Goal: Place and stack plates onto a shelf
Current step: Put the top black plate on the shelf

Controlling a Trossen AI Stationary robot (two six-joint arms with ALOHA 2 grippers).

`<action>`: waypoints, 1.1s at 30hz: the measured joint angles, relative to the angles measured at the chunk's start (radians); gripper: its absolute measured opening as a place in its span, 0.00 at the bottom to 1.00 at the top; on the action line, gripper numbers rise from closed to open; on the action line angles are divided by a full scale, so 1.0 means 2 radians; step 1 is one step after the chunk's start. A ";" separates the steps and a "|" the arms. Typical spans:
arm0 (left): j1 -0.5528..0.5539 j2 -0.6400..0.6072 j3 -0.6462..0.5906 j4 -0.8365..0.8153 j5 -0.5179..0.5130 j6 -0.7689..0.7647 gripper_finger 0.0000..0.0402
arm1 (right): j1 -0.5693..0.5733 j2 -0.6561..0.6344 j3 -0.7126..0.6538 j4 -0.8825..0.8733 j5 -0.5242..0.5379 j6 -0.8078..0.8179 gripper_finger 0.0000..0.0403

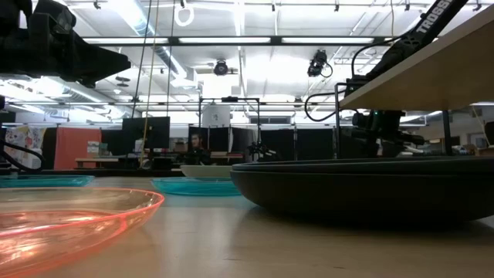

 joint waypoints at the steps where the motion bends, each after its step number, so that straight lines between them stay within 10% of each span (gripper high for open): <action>1: 0.000 0.000 0.000 0.000 0.000 0.000 0.34 | 0.000 0.000 0.000 0.000 0.000 0.000 0.36; 21: 0.000 0.000 0.000 0.000 0.000 0.000 0.34 | 0.000 0.000 0.000 0.001 0.000 0.001 0.02; 33: 0.000 0.000 0.000 0.000 0.000 0.000 0.34 | 0.000 0.000 0.000 0.001 0.000 0.000 0.01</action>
